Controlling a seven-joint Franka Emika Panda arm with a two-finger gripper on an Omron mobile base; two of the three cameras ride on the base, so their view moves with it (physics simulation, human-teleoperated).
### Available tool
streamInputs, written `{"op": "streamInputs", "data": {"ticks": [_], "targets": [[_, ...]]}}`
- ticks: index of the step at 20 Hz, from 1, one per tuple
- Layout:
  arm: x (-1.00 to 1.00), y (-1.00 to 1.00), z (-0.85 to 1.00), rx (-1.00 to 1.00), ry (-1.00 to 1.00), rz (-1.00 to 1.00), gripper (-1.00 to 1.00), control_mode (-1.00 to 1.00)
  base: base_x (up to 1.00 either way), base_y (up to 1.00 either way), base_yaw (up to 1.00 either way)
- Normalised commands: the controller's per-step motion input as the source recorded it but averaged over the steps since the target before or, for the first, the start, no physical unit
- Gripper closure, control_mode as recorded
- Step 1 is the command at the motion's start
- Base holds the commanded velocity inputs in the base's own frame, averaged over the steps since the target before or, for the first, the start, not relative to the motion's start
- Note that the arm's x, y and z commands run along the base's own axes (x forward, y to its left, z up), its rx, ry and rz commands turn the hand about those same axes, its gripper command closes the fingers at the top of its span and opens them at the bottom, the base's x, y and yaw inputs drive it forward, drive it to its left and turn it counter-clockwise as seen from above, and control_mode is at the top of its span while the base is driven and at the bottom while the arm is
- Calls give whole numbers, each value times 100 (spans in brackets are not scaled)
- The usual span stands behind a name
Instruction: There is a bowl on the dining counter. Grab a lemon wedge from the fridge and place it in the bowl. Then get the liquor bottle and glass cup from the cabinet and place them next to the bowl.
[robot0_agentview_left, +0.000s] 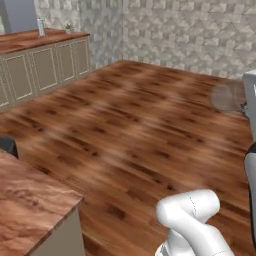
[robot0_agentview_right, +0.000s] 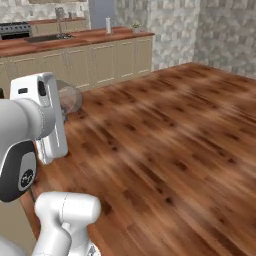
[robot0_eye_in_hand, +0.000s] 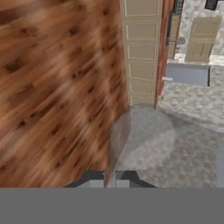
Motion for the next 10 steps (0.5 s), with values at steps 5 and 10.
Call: {"op": "streamInputs", "data": {"ticks": [5,10], "targets": [[0,0,0,0,0,0,100,100,100,-58,38],[0,0,0,0,0,0,100,100,100,-57,38]]}}
